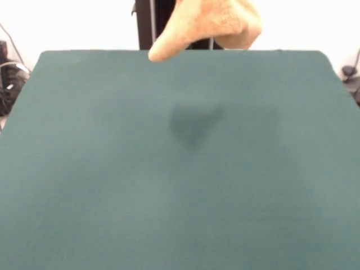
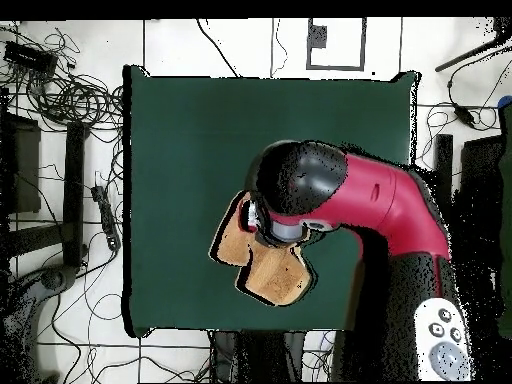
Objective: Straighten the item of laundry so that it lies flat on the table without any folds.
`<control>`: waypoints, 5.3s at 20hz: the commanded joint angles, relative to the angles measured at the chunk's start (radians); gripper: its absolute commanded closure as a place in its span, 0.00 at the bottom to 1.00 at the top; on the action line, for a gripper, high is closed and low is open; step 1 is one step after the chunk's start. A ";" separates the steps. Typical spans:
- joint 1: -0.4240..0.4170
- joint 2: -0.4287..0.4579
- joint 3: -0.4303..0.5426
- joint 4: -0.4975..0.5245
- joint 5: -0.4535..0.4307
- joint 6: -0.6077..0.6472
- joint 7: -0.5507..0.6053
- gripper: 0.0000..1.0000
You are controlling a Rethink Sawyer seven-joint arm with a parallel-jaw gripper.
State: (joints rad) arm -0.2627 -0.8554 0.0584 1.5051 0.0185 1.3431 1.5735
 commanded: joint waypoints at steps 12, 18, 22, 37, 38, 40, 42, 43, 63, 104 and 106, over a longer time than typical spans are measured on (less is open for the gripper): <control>0.064 0.003 0.012 0.044 0.040 -0.213 0.227 0.00; 0.060 0.014 0.024 0.088 0.051 -0.318 0.191 0.00; 0.051 0.049 0.025 0.123 0.055 -0.433 0.199 0.00; 0.073 0.156 -0.001 0.120 -0.037 -0.699 0.194 0.00; 0.073 0.155 -0.001 0.122 -0.036 -0.704 0.194 0.00; 0.075 0.156 -0.004 0.121 -0.038 -0.708 0.192 0.00; 0.076 0.157 -0.005 0.121 -0.037 -0.712 0.192 0.00; 0.077 0.158 -0.007 0.121 -0.037 -0.714 0.192 0.00; 0.182 0.209 -0.178 0.132 0.141 -0.956 0.524 0.00; 0.249 0.273 -0.300 0.141 0.384 -0.604 0.687 0.00; 0.245 0.273 -0.300 0.139 0.384 -0.583 0.684 0.00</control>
State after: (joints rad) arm -0.0445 -0.6132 -0.2813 1.5332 0.3531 0.6105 1.9705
